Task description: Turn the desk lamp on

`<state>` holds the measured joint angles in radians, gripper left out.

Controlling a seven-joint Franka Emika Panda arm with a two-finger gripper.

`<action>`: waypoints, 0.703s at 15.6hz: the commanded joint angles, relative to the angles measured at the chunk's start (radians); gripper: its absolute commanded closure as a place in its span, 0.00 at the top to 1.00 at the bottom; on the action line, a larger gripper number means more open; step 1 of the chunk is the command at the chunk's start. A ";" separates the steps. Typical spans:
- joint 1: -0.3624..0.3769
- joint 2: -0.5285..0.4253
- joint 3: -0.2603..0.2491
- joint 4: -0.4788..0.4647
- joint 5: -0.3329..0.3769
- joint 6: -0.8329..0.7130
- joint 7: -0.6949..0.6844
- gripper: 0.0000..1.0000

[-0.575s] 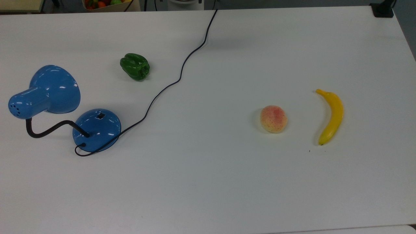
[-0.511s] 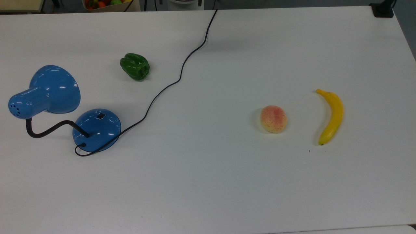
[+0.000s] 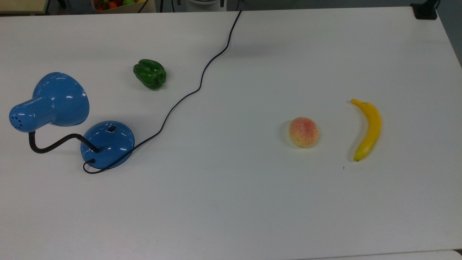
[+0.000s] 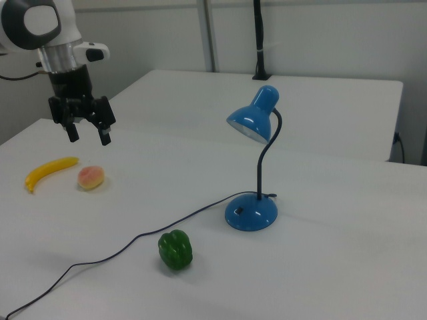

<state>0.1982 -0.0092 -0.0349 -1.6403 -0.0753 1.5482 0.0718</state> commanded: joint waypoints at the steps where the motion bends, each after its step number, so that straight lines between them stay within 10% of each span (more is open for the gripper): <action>1: 0.010 0.009 -0.005 0.010 -0.009 0.012 0.017 1.00; 11: 0.013 0.011 -0.005 0.008 -0.011 0.010 0.014 0.94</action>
<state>0.1991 -0.0054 -0.0349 -1.6403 -0.0753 1.5482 0.0718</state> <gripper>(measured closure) 0.004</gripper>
